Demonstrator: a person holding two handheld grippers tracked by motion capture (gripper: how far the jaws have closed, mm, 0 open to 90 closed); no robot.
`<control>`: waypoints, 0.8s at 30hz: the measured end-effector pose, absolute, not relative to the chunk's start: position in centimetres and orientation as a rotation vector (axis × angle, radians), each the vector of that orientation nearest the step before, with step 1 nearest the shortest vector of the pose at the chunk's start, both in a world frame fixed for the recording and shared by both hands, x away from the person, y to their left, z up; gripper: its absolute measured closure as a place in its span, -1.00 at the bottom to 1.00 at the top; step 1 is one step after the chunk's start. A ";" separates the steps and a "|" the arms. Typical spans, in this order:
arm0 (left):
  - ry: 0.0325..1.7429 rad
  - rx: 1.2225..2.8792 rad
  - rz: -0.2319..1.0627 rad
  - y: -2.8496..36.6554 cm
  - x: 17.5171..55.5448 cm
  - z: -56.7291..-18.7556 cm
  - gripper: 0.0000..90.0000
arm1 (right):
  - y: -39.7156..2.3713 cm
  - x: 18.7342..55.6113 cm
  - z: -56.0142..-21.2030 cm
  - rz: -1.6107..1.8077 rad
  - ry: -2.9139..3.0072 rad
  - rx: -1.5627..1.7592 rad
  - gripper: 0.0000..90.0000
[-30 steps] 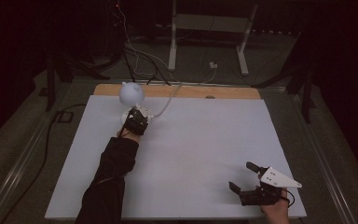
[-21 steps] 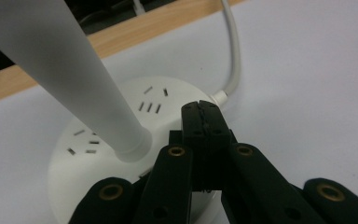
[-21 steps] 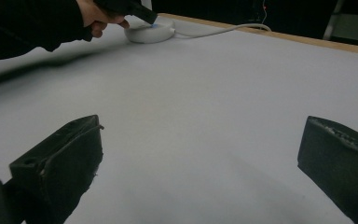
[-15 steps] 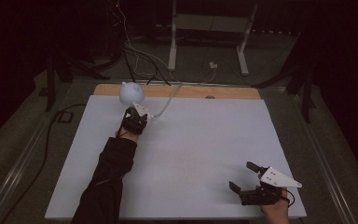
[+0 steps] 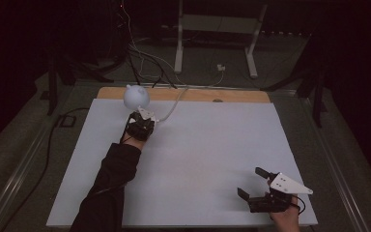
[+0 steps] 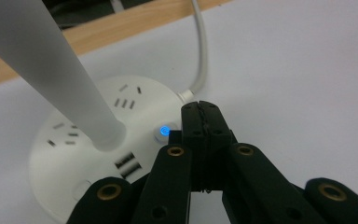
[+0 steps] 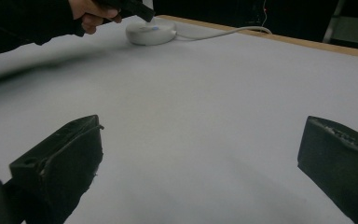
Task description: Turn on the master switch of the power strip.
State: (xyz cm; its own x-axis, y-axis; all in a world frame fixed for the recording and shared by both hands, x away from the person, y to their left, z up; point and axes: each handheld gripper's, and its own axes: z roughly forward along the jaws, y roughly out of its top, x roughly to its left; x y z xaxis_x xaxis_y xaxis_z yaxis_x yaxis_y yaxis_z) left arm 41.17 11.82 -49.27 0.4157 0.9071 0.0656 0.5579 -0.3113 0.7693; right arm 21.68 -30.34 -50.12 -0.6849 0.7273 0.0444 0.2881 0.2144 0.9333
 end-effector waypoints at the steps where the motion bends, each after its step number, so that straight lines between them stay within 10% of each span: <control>1: 1.241 1.996 0.649 11.9 41.1 -49.2 1.00 | -30.3 21.7 -50.1 1.468 2.090 0.941 -1.00; 24: 1.073 2.099 0.325 12.5 38.7 -48.0 -0.21 | -30.3 21.6 -50.1 1.469 2.089 0.944 -1.00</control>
